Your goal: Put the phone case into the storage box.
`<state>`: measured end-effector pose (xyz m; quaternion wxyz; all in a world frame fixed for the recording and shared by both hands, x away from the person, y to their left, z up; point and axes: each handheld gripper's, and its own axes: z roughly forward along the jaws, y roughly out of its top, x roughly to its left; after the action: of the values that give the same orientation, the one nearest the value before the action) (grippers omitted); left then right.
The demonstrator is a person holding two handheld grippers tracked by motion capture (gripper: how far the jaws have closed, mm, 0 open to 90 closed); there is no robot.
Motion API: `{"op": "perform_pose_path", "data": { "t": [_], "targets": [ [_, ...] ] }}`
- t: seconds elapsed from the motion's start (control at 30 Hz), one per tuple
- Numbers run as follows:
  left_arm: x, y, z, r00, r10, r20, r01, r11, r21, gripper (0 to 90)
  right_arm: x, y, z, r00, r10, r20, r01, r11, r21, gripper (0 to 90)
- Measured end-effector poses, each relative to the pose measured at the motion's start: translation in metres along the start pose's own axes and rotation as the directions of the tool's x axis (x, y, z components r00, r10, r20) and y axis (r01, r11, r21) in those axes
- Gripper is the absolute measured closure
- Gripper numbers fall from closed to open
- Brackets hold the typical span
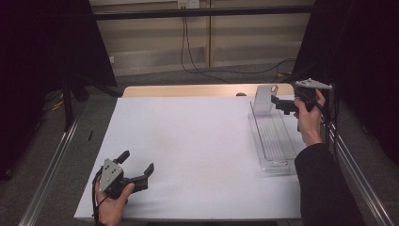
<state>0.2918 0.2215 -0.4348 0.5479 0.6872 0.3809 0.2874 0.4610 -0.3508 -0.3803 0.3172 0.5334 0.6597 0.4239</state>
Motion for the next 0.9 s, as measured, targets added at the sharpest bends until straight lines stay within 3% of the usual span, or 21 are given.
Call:
{"op": "perform_pose_path", "data": {
  "t": [0.4, 0.9],
  "targets": [
    [-0.001, 0.002, 0.000, 0.9997, -0.007, 0.025, 0.008, 0.9999, -0.008, 2.9, 0.008, -0.012, -0.013, 0.9998, -0.005, -0.018, 0.004, 0.9988, -0.049, 0.5],
    [0.001, 0.003, -0.003, 0.9992, -0.038, 0.016, 0.038, 0.9992, -0.013, 2.9, 0.017, -0.024, -0.038, 0.9990, -0.014, -0.043, 0.009, 0.9918, -0.127, 2.5]
  ]
}}
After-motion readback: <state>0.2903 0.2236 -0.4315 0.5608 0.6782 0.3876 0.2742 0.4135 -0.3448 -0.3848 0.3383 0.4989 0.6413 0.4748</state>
